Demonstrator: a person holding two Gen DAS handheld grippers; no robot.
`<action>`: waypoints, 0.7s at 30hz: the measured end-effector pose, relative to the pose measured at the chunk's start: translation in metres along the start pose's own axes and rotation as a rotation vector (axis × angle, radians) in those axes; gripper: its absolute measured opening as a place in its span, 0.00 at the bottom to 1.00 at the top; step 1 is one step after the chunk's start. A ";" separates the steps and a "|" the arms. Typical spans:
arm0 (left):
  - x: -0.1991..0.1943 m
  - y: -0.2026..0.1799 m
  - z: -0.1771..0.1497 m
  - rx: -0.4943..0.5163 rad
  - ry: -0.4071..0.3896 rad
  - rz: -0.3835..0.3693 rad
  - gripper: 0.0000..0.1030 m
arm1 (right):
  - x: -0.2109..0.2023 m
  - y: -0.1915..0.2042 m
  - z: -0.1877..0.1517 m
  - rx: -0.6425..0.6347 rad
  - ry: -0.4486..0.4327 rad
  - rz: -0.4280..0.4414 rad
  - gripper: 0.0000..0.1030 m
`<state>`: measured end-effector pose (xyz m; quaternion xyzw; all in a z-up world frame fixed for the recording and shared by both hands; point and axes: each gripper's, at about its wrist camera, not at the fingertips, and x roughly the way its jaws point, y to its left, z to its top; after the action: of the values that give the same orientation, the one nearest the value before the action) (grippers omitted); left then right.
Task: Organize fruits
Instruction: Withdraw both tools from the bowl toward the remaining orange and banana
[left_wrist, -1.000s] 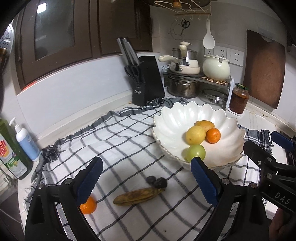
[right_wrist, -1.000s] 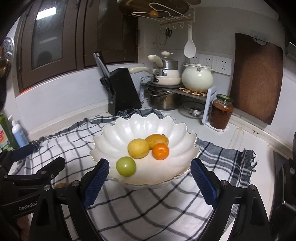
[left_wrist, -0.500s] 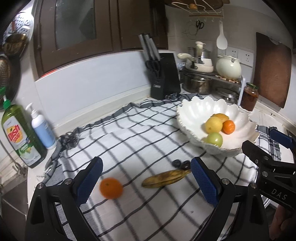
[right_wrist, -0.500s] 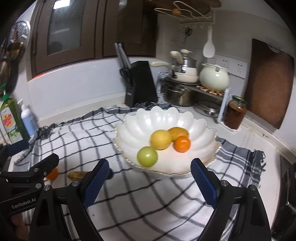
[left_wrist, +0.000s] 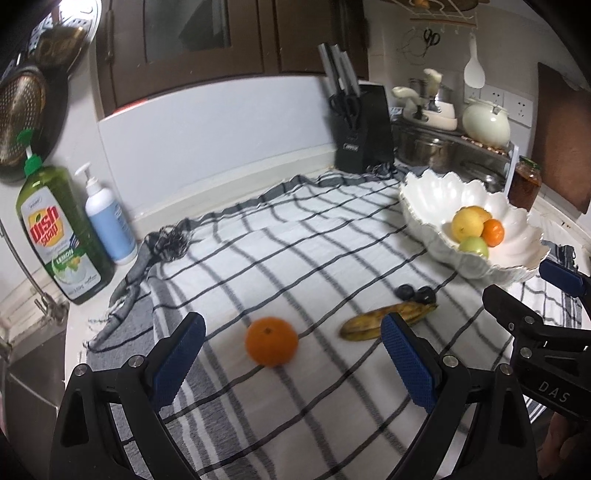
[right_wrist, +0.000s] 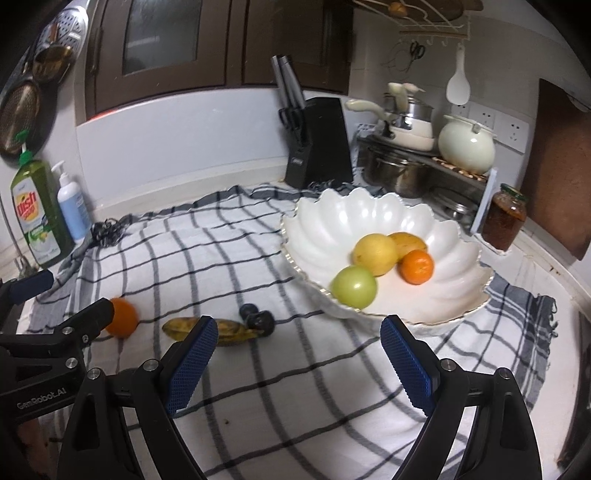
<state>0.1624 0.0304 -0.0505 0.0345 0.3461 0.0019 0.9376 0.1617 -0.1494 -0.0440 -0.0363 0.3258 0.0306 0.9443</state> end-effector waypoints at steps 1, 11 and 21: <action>0.002 0.002 -0.002 -0.003 0.007 0.004 0.94 | 0.003 0.003 -0.001 -0.005 0.007 0.005 0.88; 0.028 0.018 -0.012 -0.027 0.061 0.031 0.94 | 0.026 0.023 -0.011 -0.036 0.055 0.030 0.88; 0.058 0.022 -0.022 -0.041 0.127 0.027 0.94 | 0.044 0.031 -0.018 -0.055 0.090 0.028 0.88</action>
<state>0.1925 0.0553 -0.1028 0.0198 0.4041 0.0238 0.9142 0.1825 -0.1186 -0.0864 -0.0591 0.3675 0.0510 0.9267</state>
